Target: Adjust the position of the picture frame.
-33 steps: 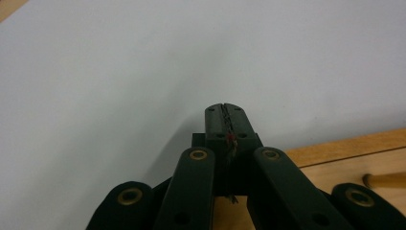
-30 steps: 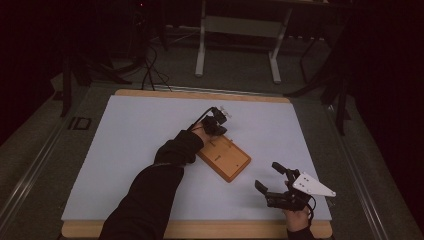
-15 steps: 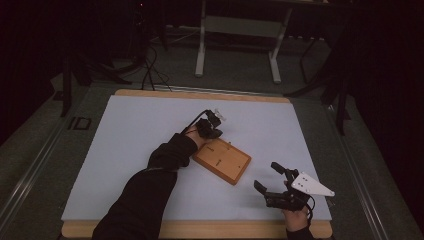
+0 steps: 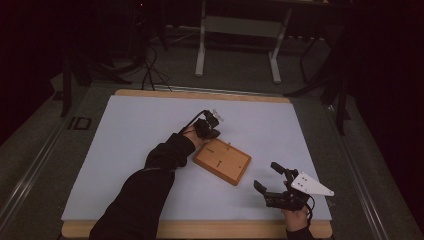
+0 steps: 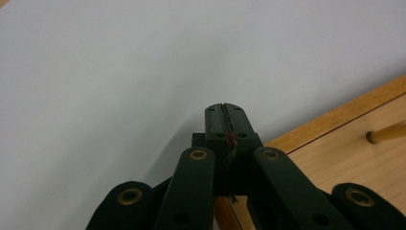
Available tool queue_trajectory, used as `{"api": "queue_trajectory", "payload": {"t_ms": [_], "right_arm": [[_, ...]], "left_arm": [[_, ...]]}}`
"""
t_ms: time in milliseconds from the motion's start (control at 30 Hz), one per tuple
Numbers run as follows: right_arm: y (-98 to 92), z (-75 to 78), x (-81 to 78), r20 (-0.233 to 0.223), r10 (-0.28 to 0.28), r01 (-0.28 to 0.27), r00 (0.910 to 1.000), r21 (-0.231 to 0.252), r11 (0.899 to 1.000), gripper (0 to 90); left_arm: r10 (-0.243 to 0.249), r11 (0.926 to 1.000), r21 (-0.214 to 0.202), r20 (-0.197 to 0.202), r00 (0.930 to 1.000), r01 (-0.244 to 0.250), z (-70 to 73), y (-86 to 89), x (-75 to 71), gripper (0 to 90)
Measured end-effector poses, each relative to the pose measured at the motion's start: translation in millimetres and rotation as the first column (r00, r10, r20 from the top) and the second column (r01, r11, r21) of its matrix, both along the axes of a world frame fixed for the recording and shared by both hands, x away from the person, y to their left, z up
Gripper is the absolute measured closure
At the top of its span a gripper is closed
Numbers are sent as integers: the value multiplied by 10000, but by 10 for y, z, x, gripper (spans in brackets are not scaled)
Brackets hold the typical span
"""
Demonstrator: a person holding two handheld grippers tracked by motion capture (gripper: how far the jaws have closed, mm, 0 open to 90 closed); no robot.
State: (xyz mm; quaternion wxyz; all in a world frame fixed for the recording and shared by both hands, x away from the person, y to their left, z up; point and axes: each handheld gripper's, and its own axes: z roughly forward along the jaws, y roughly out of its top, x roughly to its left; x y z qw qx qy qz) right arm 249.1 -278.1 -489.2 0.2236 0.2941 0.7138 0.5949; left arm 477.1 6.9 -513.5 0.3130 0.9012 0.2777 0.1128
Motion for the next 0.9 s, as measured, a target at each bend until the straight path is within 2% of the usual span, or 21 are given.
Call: {"api": "queue_trajectory", "payload": {"t_ms": [133, 300, 567, 667, 900], "right_arm": [[5, 1, -2, 7, 3, -3, 10000, -21, 10000, 110], [1, 3, -1, 13, -33, 33, 10000, 15, 10000, 110], [20, 0, -2, 20, -35, 35, 10000, -58, 10000, 110], [25, -4, 4, -3, -12, 12, 10000, -59, 10000, 110], [33, -6, 6, -7, 0, -1, 10000, -74, 10000, 110]], "left_arm": [[57, 9999, -104, -189, 9998, -59, 0, 25, -32, 900], [-87, 9999, -75, -373, 9993, 84, -7, 84, -175, 900], [-221, 9995, -234, -475, 9986, 210, -12, 155, -348, 900], [-300, 9994, -157, -439, 9986, 294, -10, 153, -381, 900], [-301, 9990, -337, -561, 9980, 282, -14, 163, -459, 900]]}}
